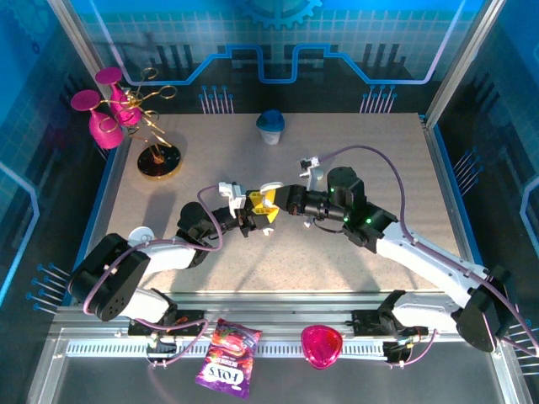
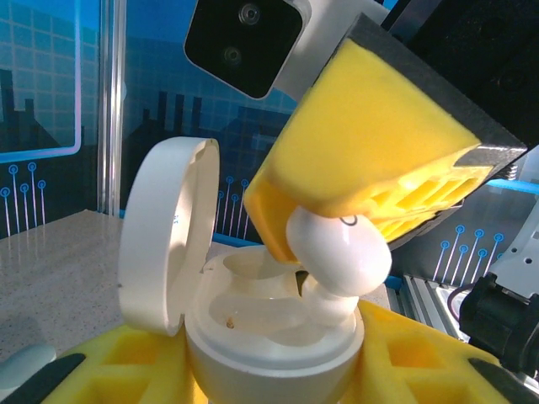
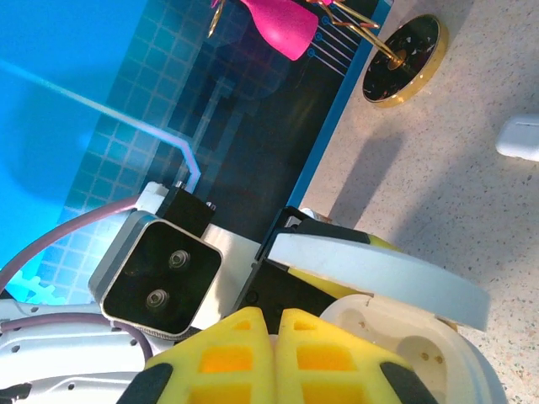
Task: Insert the wireless bluetooth earbuds into the charging case
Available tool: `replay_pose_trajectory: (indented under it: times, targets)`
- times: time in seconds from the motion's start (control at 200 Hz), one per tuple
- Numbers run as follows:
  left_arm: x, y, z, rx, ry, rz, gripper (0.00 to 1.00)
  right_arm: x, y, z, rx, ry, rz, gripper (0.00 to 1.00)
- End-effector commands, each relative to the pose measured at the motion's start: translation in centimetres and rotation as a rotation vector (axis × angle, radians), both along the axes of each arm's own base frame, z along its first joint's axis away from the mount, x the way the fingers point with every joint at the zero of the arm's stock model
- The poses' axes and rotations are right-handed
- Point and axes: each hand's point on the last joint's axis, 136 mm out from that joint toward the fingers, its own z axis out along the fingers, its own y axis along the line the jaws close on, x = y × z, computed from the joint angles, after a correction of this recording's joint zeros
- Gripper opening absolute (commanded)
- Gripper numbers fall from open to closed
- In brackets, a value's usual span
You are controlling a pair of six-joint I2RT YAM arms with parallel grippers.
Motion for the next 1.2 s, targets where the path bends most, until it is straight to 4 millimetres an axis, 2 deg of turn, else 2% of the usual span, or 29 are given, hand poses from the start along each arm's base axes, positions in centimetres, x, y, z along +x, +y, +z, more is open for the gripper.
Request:
replay_pose_trajectory:
  times: [0.0,0.41,0.73,1.196]
  targets:
    - [-0.3,-0.3,1.2,-0.019,-0.063,-0.007,0.26,0.5,0.4,0.9,0.0,-0.039,-0.016,0.0]
    - [-0.4,-0.2,1.6,-0.024,-0.073,-0.002,0.25,0.7,0.6,0.1,-0.027,-0.035,-0.019,0.04]
    - [-0.3,-0.2,2.0,-0.032,-0.08,0.002,0.25,0.4,-0.1,-1.0,-0.087,-0.021,-0.033,0.07]
    - [-0.3,-0.2,2.1,-0.034,-0.081,0.001,0.25,0.3,0.3,-1.2,-0.086,0.001,-0.015,0.14]
